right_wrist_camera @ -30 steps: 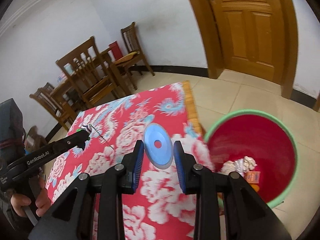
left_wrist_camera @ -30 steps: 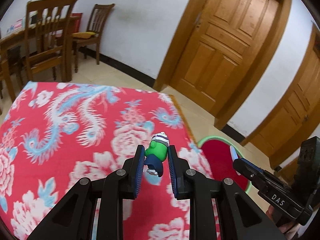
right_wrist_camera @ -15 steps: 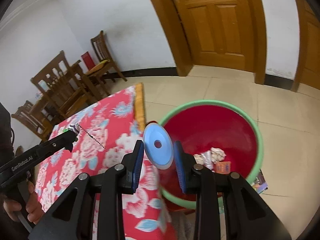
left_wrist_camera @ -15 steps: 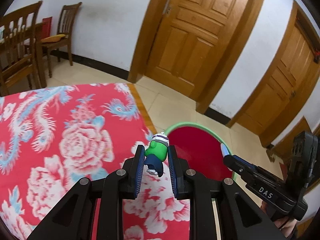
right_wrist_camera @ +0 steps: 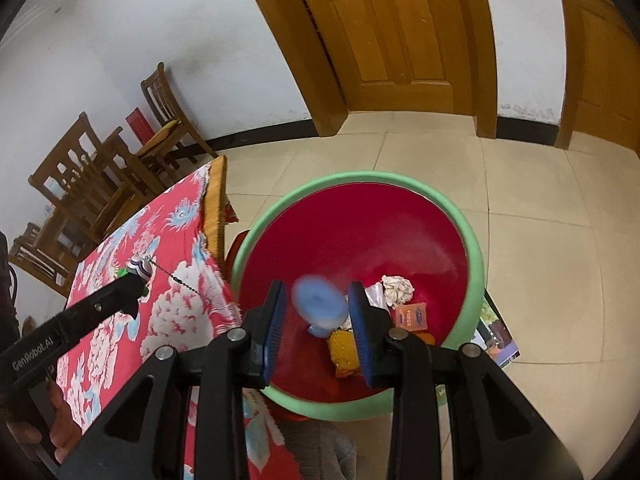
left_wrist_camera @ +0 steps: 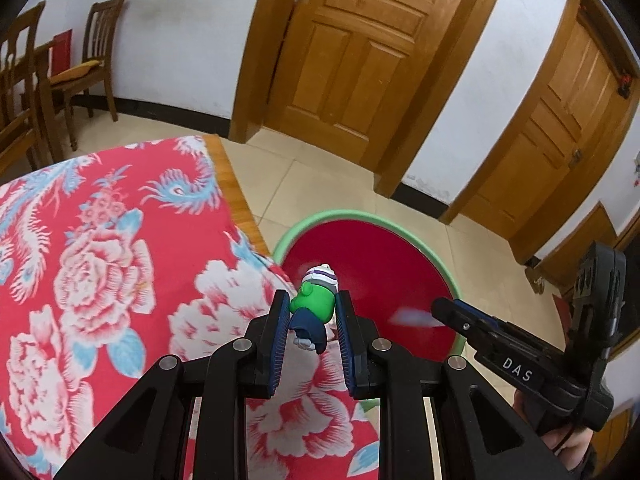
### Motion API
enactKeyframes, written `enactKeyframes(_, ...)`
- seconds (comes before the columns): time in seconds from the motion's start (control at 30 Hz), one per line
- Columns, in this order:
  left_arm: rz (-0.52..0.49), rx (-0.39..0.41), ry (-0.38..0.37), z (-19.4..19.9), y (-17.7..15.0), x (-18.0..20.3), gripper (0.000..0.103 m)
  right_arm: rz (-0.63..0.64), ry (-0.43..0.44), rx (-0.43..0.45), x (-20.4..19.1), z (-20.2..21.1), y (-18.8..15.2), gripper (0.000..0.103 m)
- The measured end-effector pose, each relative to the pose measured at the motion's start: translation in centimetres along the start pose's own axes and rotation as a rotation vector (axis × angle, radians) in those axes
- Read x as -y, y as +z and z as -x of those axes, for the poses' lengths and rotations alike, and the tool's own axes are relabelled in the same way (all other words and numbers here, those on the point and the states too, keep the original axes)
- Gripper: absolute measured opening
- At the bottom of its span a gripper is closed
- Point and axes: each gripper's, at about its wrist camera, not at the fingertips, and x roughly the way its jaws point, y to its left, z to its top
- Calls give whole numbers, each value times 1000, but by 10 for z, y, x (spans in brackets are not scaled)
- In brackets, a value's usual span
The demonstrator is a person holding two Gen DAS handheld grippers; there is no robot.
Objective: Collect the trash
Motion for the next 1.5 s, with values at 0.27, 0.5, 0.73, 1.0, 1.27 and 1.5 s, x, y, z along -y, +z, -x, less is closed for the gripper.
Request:
enactKeyframes(0.27,-37,-35,-16,-23,-3,17,23,-36,-4,15,16,7,-2,36)
enactKeyframes(0.5,-59,-73,-25,-43,-6,28,24,-46,-18,35,24,18,-7,36)
enactKeyframes(0.73,-86,-68,-6,-42,-9,37,45,-42,-22,31,25,22,-7,39)
enactKeyframes(1.0,-57,-44,31,-20,-10,28,50,-7,-5,48,10,34,-10,43)
enactKeyframes(1.27,-5,6,95,16,-13,6,60,38,15,78,-18,52,-14,54)
enactKeyframes(1.5,18,66,175,51,-18,-13,69,88,35,87,-50,62,-21,65)
